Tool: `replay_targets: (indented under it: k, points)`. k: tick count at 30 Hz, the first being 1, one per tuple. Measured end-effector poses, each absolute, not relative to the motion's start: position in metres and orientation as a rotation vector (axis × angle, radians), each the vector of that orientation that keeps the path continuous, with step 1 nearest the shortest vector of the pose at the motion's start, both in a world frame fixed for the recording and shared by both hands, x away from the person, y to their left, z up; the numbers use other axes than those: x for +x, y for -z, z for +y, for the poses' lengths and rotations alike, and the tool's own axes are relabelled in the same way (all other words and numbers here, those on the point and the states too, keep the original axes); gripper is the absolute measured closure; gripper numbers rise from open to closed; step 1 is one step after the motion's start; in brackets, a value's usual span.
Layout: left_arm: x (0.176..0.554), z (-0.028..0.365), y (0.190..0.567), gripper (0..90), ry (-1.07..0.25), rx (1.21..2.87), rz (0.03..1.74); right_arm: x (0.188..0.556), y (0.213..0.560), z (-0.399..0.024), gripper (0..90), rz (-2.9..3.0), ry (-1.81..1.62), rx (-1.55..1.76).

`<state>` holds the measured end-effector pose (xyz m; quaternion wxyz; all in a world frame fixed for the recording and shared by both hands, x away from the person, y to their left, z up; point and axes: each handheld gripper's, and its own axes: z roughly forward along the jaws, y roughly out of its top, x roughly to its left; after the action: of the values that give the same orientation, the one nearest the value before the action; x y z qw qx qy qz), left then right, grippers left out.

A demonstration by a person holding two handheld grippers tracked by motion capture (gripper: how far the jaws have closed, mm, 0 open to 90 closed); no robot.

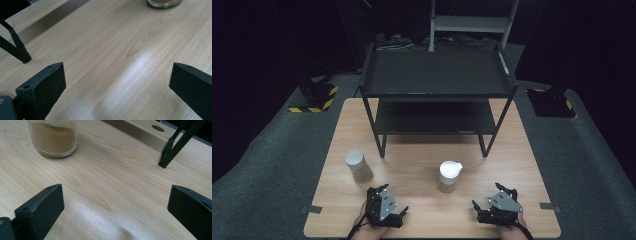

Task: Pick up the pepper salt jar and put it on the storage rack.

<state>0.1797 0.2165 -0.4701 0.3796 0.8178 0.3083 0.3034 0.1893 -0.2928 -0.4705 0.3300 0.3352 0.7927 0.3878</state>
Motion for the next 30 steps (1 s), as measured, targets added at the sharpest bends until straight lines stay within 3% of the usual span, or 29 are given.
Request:
replay_targets:
  k: [30]
  points:
    - [0.17, 0.237, 0.467, 0.6, -0.755, 1.96, 0.819, 0.19, 0.47, -0.292, 0.0, 2.074, -1.012, 0.88]
